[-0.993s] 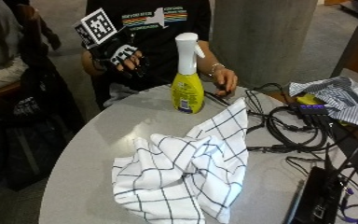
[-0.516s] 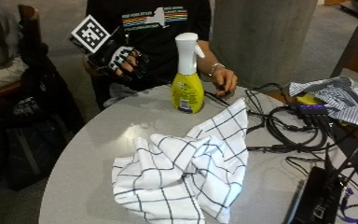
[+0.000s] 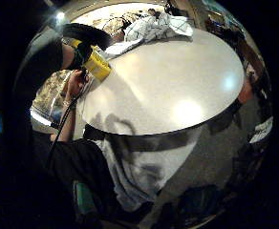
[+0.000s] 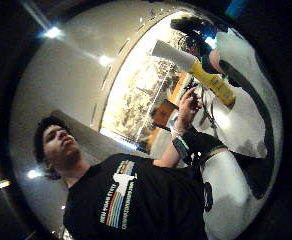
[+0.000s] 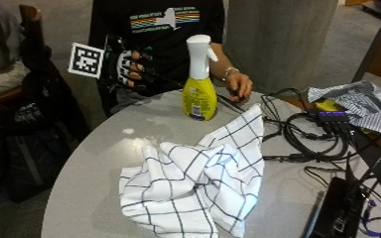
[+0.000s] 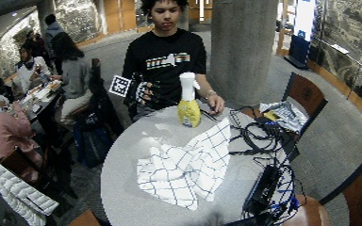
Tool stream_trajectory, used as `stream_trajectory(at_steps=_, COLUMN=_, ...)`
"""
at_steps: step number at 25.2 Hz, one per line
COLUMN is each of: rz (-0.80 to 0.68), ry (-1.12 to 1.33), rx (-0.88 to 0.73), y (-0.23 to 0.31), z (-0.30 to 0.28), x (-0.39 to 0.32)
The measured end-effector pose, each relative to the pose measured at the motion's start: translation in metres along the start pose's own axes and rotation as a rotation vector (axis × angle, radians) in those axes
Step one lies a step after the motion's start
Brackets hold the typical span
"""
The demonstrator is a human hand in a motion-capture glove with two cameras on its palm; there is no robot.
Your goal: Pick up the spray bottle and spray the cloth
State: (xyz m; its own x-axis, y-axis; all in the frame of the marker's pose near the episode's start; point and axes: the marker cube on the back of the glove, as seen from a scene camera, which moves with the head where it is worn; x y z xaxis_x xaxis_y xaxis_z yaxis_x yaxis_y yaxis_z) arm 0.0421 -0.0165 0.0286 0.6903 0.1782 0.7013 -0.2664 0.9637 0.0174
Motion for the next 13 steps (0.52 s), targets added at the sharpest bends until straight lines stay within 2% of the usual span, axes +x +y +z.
stream_trajectory(at_steps=6, rz=0.022, ry=-0.220, rx=0.066, y=-0.008, z=0.003, x=0.008)
stream_trajectory(at_steps=13, rz=0.049, ry=-0.243, rx=0.051, y=-0.033, z=0.023, x=0.016)
